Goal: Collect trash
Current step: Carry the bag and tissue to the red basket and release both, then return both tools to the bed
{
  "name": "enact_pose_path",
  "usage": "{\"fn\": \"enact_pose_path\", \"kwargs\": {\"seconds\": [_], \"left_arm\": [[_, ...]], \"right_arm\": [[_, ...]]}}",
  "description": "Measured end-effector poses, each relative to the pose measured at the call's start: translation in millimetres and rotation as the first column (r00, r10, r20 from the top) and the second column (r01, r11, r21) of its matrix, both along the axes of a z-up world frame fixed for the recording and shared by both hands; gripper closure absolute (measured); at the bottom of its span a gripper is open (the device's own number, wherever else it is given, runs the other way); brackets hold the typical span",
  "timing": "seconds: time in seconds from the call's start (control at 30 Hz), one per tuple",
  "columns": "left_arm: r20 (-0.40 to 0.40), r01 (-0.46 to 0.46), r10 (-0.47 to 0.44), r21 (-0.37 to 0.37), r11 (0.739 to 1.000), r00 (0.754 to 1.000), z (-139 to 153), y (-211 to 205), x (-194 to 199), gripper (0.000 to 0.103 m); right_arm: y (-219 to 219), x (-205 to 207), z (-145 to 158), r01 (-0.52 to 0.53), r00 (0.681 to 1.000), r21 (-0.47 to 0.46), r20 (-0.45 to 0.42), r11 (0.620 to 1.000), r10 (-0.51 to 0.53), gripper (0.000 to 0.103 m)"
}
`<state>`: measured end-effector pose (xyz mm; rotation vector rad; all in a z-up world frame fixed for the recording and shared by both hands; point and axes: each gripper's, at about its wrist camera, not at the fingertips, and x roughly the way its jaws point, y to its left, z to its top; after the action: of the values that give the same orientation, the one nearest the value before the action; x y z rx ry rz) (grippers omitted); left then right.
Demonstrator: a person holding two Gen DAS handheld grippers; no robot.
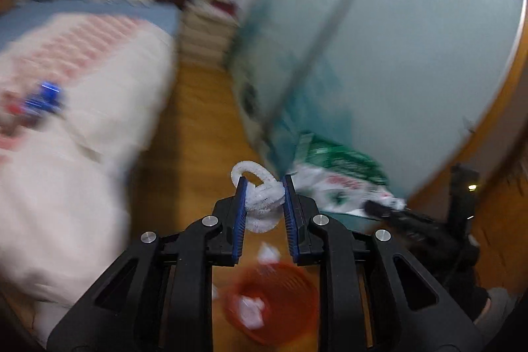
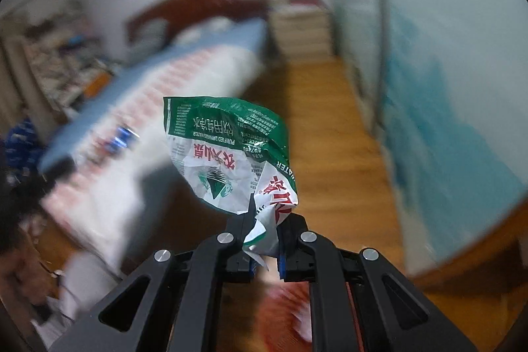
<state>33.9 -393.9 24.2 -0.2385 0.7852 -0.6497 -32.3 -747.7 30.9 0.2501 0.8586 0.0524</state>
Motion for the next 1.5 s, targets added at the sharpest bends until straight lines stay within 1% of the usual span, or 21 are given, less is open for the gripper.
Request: {"fn": "enact_pose_path", "kwargs": {"seconds": [0.1, 0.17, 0.23, 0.27, 0.3, 0.33, 0.4, 0.57, 0.63, 0.67, 0.7, 0.77, 0.8, 0.87, 0.93, 1.0, 1.17, 1.23, 1.33, 1.4, 1.5], "left_arm": [[-0.133, 0.135, -0.131, 0.022, 0.991, 0.982, -49, -77, 5, 0.083], [-0.218, 0.192, -0.174, 0.067, 0.979, 0.960, -86, -117, 6, 0.083], [-0.335, 0.241, -0.187, 0.125, 0.963, 0.923, -130, -148, 6, 0.083], [-0.377, 0.267, -0.191, 0.161, 0.950, 0.906, -145, -156, 7, 0.083], [-0.392, 0.274, -0.186, 0.182, 0.944, 0.901, -151, -161, 8, 0.083], [-0.385, 0.277, -0.186, 0.194, 0.941, 0.904, -152, -163, 9, 0.083], [-0.379, 0.311, -0.214, 0.217, 0.925, 0.900, -154, -168, 10, 0.083], [-0.470, 0.394, -0.236, 0.271, 0.878, 0.850, -182, -178, 4, 0.082], [-0.467, 0.400, -0.238, 0.285, 0.871, 0.852, -181, -178, 2, 0.079], [-0.469, 0.405, -0.240, 0.291, 0.867, 0.850, -183, -180, 1, 0.077], [-0.477, 0.414, -0.243, 0.293, 0.862, 0.845, -185, -182, 1, 0.074], [-0.494, 0.421, -0.239, 0.300, 0.856, 0.836, -189, -185, -2, 0.059], [-0.501, 0.422, -0.233, 0.305, 0.854, 0.834, -190, -185, -3, 0.047], [-0.501, 0.423, -0.237, 0.298, 0.856, 0.833, -188, -186, -5, 0.044], [-0.490, 0.421, -0.242, 0.296, 0.857, 0.837, -186, -186, -6, 0.038], [-0.482, 0.418, -0.244, 0.296, 0.859, 0.842, -184, -185, -7, 0.037], [-0.470, 0.384, -0.222, 0.283, 0.879, 0.854, -179, -176, -5, 0.037], [-0.462, 0.342, -0.198, 0.251, 0.905, 0.864, -171, -165, -1, 0.037], [-0.463, 0.267, -0.167, 0.159, 0.950, 0.870, -158, -145, 4, 0.036], [-0.440, 0.224, -0.146, 0.131, 0.966, 0.886, -146, -132, 6, 0.036], [-0.354, 0.158, -0.120, 0.080, 0.984, 0.927, -114, -100, 11, 0.036]], "right_arm": [[-42, -21, -66, 0.087, 0.982, 0.028, -0.168, 0.996, -0.081, 0.092], [-56, -38, -117, 0.133, 0.951, 0.057, -0.287, 0.989, -0.112, 0.092], [-62, -52, -157, 0.159, 0.921, 0.068, -0.370, 0.985, -0.123, 0.092], [-65, -58, -175, 0.176, 0.904, 0.086, -0.408, 0.981, -0.127, 0.092], [-64, -62, -187, 0.190, 0.891, 0.101, -0.435, 0.976, -0.129, 0.092], [-63, -66, -201, 0.210, 0.876, 0.118, -0.464, 0.971, -0.133, 0.093], [-65, -66, -214, 0.223, 0.858, 0.143, -0.498, 0.964, -0.125, 0.092], [-57, -58, -217, 0.182, 0.862, 0.140, -0.500, 0.973, -0.089, 0.092], [-53, -61, -220, 0.186, 0.855, 0.142, -0.511, 0.972, -0.088, 0.089], [-52, -68, -220, 0.188, 0.851, 0.139, -0.517, 0.972, -0.091, 0.083], [-55, -72, -222, 0.195, 0.846, 0.130, -0.523, 0.972, -0.099, 0.070], [-57, -80, -227, 0.216, 0.835, 0.098, -0.534, 0.972, -0.131, 0.056], [-59, -82, -230, 0.219, 0.830, 0.092, -0.541, 0.971, -0.136, 0.056], [-60, -88, -233, 0.227, 0.819, 0.080, -0.555, 0.971, -0.146, 0.054], [-59, -92, -232, 0.232, 0.819, 0.078, -0.554, 0.970, -0.151, 0.052], [-57, -93, -230, 0.237, 0.822, 0.075, -0.547, 0.969, -0.159, 0.047], [-56, -90, -215, 0.240, 0.840, 0.070, -0.515, 0.968, -0.171, 0.041], [-54, -86, -207, 0.242, 0.847, 0.074, -0.502, 0.967, -0.174, 0.040], [-51, -78, -192, 0.239, 0.861, 0.084, -0.479, 0.967, -0.171, 0.039], [-44, -71, -180, 0.218, 0.875, 0.080, -0.458, 0.973, -0.159, 0.038], [-24, -57, -158, 0.167, 0.902, 0.064, -0.413, 0.984, -0.127, 0.037]]}}
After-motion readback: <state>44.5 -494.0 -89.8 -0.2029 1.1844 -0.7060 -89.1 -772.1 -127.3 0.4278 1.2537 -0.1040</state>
